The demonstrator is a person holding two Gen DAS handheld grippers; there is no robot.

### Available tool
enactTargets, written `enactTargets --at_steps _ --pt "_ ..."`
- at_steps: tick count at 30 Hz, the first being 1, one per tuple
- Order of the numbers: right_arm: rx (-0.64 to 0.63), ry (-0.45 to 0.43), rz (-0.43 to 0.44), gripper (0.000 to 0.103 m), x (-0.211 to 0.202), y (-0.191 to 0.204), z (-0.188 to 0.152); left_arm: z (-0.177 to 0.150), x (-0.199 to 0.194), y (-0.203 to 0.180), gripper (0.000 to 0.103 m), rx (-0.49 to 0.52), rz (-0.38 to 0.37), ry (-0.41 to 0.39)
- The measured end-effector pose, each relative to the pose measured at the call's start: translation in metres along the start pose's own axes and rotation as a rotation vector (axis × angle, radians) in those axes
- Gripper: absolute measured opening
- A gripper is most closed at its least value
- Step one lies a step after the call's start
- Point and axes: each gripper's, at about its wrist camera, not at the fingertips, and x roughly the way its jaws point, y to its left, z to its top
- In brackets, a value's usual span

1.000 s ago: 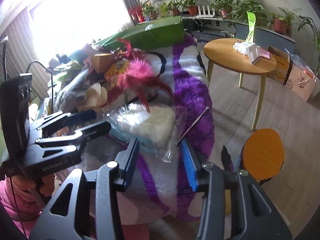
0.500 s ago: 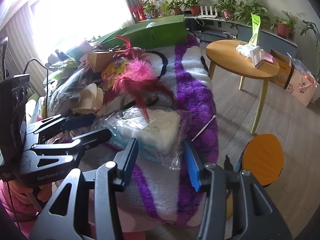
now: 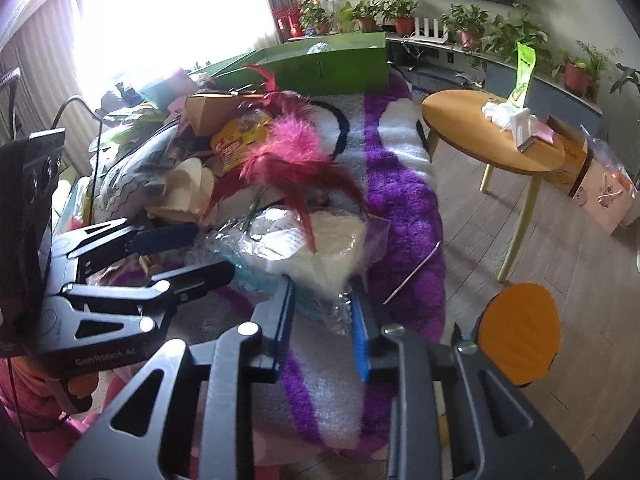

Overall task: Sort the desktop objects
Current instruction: 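Close both grippers on the clear bag of white cotton pads, then lift the bag of cotton pads up off the pile with both grippers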

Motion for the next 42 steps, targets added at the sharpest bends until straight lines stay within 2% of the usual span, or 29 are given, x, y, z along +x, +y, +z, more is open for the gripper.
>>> enactTargets --at_steps 4,9,12,21,26,33,42 --pt "-0.003 0.008 -0.005 0.026 -0.002 0.003 -0.004 -0.001 -0.001 -0.007 0.053 0.039 0.017 -0.006" --pt "0.023 0.018 0.004 0.026 0.000 -0.002 -0.008 -0.001 -0.004 0.002 0.053 0.007 0.022 -0.002" --pt "0.023 0.028 0.010 0.025 0.003 -0.005 -0.008 -0.001 -0.005 0.008 0.053 -0.018 0.000 0.011" --pt "0.006 0.015 0.047 0.024 0.006 -0.011 -0.012 -0.002 0.005 0.007 0.054 -0.020 0.000 0.027" --pt "0.008 0.016 0.032 0.024 0.006 -0.008 -0.011 0.002 0.010 0.004 0.053 -0.017 -0.031 0.014" --pt "0.034 0.017 0.022 0.025 0.004 -0.008 -0.010 0.002 0.002 -0.003 0.053 0.020 -0.027 -0.012" --pt "0.013 -0.032 0.006 0.024 -0.016 0.003 -0.006 0.009 -0.017 -0.008 0.053 0.040 -0.014 -0.063"
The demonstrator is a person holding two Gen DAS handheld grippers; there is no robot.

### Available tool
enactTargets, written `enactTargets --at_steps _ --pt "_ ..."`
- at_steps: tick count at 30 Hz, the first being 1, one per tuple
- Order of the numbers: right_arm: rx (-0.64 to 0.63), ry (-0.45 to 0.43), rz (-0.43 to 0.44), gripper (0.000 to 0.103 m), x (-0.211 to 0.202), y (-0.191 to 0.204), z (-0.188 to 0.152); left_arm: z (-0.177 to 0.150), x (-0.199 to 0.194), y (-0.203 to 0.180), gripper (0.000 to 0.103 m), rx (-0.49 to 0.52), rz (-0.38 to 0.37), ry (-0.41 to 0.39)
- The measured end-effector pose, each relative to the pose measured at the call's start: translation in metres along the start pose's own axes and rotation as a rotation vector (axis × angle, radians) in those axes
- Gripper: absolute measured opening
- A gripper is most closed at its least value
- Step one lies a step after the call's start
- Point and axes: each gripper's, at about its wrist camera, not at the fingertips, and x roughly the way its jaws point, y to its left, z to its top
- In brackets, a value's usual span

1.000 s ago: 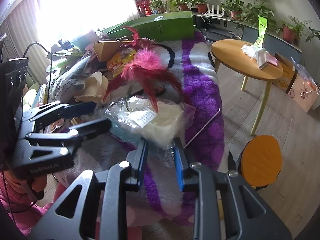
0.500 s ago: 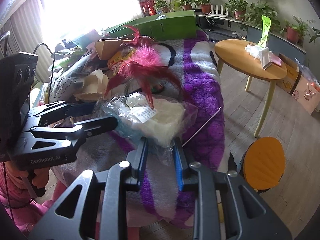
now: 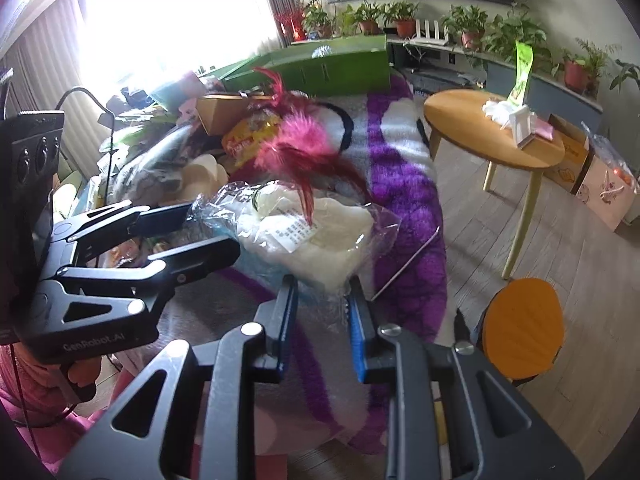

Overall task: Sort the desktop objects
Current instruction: 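Lift the bag of cotton pads up off the pile with both grippers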

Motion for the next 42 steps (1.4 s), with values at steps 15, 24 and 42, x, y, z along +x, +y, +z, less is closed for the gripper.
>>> enactTargets --at_steps 15,24,42 --pt "-0.049 -0.103 0.003 0.024 -0.035 0.018 0.025 0.022 -0.039 -0.001 0.053 0.008 0.041 -0.111" --pt "-0.061 -0.129 0.030 0.024 -0.036 0.018 0.039 0.032 -0.046 0.003 0.053 0.005 0.075 -0.128" --pt "-0.079 -0.169 0.095 0.024 -0.034 0.021 0.079 0.063 -0.057 0.018 0.053 0.005 0.147 -0.157"
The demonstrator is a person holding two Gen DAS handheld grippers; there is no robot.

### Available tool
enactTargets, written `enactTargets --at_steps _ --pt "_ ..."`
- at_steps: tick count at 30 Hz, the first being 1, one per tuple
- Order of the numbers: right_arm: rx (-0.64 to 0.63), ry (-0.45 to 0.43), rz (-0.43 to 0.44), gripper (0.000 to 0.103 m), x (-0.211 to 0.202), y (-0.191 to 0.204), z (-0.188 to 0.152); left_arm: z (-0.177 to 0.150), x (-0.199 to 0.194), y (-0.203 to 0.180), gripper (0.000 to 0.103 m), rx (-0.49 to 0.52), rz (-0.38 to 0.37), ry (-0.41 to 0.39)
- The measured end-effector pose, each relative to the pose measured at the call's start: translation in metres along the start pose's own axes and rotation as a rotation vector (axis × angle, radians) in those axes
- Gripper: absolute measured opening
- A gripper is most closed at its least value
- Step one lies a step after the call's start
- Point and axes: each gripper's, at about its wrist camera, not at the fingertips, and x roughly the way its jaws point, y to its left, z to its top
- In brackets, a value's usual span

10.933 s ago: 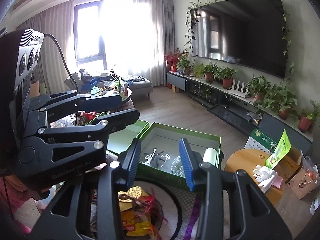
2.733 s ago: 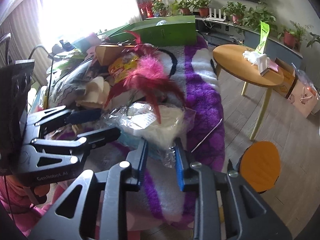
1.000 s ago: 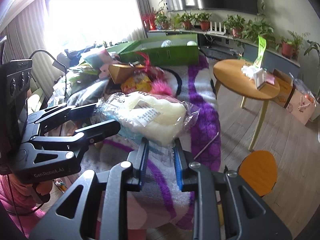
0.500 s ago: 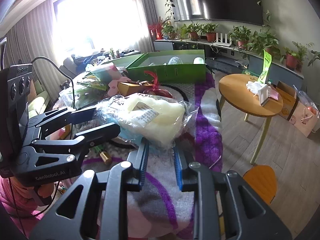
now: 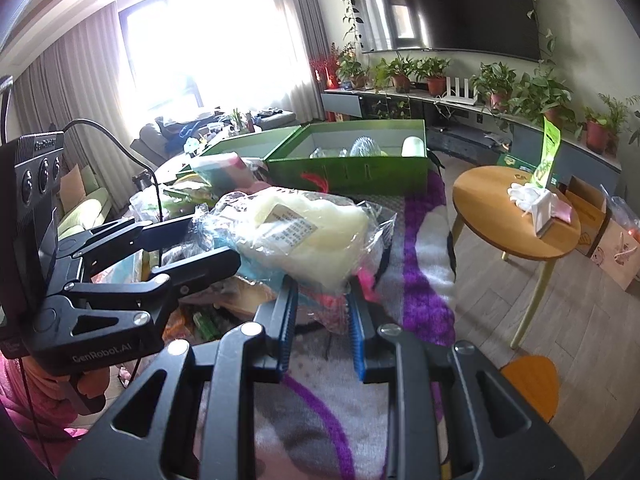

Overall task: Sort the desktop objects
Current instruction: 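Lift the bag of cotton pads up off the pile with both grippers, then carry the bag of cotton pads over the green-rimmed box lid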

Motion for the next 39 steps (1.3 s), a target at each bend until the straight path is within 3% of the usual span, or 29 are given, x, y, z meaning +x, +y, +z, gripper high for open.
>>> enactTargets --at_steps 39 --pt "-0.021 -0.031 0.059 0.025 0.049 -0.017 0.077 0.061 0.040 0.043 0.053 0.012 0.087 -0.013"
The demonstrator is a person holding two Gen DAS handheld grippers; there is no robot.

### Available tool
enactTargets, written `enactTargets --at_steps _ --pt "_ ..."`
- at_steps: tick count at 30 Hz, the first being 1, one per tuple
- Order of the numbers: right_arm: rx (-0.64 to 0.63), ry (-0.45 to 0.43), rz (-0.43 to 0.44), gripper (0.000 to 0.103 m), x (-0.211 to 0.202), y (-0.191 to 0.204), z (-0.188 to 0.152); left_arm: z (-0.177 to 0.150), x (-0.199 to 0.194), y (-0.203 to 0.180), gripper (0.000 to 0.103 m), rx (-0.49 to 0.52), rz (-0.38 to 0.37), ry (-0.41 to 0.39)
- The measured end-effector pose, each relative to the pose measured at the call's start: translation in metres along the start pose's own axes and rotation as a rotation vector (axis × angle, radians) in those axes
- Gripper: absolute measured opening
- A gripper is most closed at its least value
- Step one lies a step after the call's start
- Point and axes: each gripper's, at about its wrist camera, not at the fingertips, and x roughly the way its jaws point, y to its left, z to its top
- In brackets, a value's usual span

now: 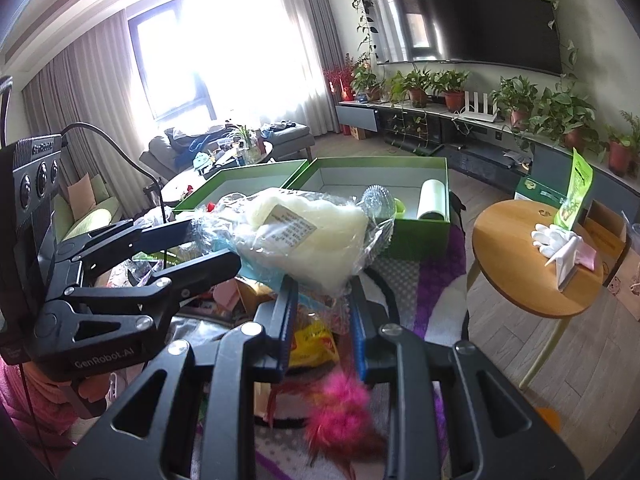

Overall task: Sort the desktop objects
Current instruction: 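Carry the bag of cotton pads over the green-rimmed box lid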

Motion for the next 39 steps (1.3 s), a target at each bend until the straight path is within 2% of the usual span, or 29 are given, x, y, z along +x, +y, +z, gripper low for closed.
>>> enactTargets --at_steps 6,19,39 --pt "0.005 -0.012 0.019 0.026 0.013 -0.009 0.021 0.019 0.010 0.005 0.053 0.036 0.042 -0.015" --pt "-0.066 -0.034 0.013 0.026 0.038 -0.013 0.067 0.046 0.033 0.030 0.053 0.026 0.083 -0.043" --pt "-0.072 -0.027 0.022 0.026 0.076 -0.028 0.097 0.074 0.070 0.045 0.053 0.053 0.131 -0.042"
